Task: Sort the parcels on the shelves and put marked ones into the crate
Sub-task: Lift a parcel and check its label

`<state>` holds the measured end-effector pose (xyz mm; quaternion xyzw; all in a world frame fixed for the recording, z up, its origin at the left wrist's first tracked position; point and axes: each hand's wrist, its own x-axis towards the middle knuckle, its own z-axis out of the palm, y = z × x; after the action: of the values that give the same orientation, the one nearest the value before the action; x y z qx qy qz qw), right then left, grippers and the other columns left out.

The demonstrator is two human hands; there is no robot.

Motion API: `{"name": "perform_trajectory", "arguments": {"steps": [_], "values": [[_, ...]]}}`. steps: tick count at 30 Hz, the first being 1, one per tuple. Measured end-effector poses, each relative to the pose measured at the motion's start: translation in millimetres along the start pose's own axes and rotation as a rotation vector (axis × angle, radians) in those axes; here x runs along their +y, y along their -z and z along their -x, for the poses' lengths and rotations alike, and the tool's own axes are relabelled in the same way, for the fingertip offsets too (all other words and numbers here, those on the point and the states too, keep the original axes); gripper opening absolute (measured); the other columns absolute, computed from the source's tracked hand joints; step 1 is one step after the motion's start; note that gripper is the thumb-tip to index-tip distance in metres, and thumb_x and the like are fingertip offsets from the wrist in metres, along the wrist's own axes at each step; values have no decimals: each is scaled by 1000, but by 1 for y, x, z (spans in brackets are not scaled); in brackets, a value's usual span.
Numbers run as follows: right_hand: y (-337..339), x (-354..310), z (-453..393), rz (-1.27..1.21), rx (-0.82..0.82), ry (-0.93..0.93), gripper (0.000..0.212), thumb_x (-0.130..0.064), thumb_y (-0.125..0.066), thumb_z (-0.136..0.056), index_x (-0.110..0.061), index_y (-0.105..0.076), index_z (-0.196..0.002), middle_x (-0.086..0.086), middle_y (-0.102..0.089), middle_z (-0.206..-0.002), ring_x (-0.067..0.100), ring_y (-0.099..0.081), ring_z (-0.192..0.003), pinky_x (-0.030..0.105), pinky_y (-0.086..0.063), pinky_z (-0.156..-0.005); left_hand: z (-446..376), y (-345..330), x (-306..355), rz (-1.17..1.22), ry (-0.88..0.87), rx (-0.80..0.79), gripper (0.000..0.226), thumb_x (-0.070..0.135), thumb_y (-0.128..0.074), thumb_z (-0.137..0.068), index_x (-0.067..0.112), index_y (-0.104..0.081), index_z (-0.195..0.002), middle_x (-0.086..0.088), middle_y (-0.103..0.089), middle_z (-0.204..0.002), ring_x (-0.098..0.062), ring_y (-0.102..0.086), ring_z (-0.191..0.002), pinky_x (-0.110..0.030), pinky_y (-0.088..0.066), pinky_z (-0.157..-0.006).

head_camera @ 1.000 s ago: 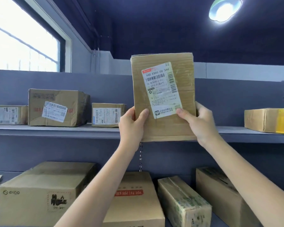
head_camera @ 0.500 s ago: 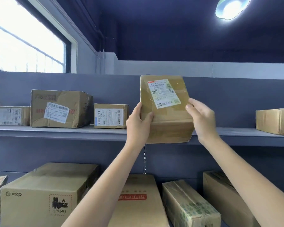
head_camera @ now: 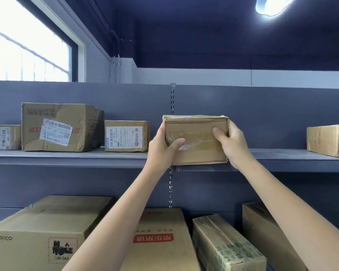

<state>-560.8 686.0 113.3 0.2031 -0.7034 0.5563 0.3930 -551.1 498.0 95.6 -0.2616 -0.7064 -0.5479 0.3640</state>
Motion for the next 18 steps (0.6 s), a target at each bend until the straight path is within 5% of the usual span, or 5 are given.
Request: {"name": "perform_trajectory", "arguments": {"steps": [5, 9, 12, 15, 18], "values": [[-1, 6, -6, -21, 0, 10, 47, -18, -55, -90, -15, -42, -135, -5, -60, -118, 13, -54, -112, 31, -42, -99, -8, -1, -5, -19, 14, 29, 47, 16, -69, -79, 20, -51, -123, 12, -61, -99, -13, -57, -101, -23, -42, -85], [2, 5, -10, -27, 16, 16, 45, -11, -56, -89, -13, -45, -133, 1, -60, -115, 14, -56, -106, 28, -45, -93, -8, 1, 0, -71, -8, 53, 54, 19, -72, -77, 19, -48, -125, 8, -62, -107, -11, -57, -98, -11, -37, -75], [6, -2, -18, -74, 4, -12, 38, -6, -56, -88, -13, -55, -125, -4, -64, -105, 8, -57, -96, 22, -45, -82, -3, 3, 3, -78, -76, 13, 55, 17, -67, -82, 20, -44, -132, 6, -64, -115, -13, -60, -103, -16, -43, -86], [10, -14, -28, -200, 10, -75, 23, -32, -51, -85, -23, -66, -100, -10, -65, -96, 9, -57, -94, 26, -43, -80, 6, 0, 2, -44, -92, -45, 65, 16, -65, -84, 21, -33, -141, 8, -59, -125, -6, -56, -112, -24, -44, -98], [12, -23, -34, -41, 125, -9, 25, -50, -56, -83, -30, -64, -93, -18, -62, -94, -2, -53, -90, 19, -38, -72, 10, -4, 2, 47, -62, -56, 65, 15, -67, -83, 17, -36, -140, 11, -56, -128, -2, -54, -114, -28, -43, -102]]}}
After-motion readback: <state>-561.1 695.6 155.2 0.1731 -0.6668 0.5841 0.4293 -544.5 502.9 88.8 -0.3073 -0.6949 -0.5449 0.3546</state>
